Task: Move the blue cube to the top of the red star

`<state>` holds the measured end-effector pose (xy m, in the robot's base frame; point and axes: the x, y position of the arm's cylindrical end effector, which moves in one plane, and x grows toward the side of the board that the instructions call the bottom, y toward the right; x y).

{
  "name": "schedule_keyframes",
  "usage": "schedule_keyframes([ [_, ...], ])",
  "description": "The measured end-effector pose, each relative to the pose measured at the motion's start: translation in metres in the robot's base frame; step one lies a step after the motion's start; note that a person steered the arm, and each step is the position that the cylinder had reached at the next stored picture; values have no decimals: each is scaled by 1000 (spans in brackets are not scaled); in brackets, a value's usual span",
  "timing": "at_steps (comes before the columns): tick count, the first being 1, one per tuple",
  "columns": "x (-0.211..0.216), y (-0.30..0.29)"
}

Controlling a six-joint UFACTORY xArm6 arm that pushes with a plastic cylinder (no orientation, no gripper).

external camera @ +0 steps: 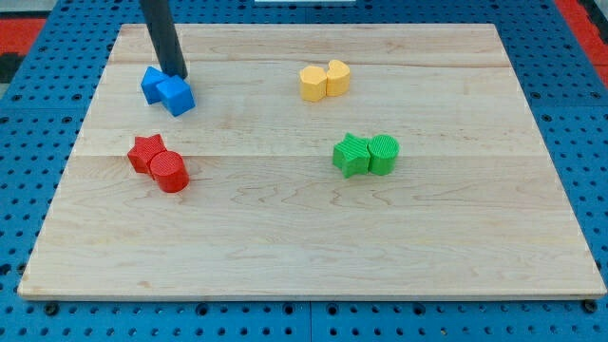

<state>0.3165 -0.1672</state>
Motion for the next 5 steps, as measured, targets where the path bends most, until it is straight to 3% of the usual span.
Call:
schedule_keyframes([
  [2, 47, 22],
  [3, 57, -8],
  [4, 33, 15],
  [5, -28, 14],
])
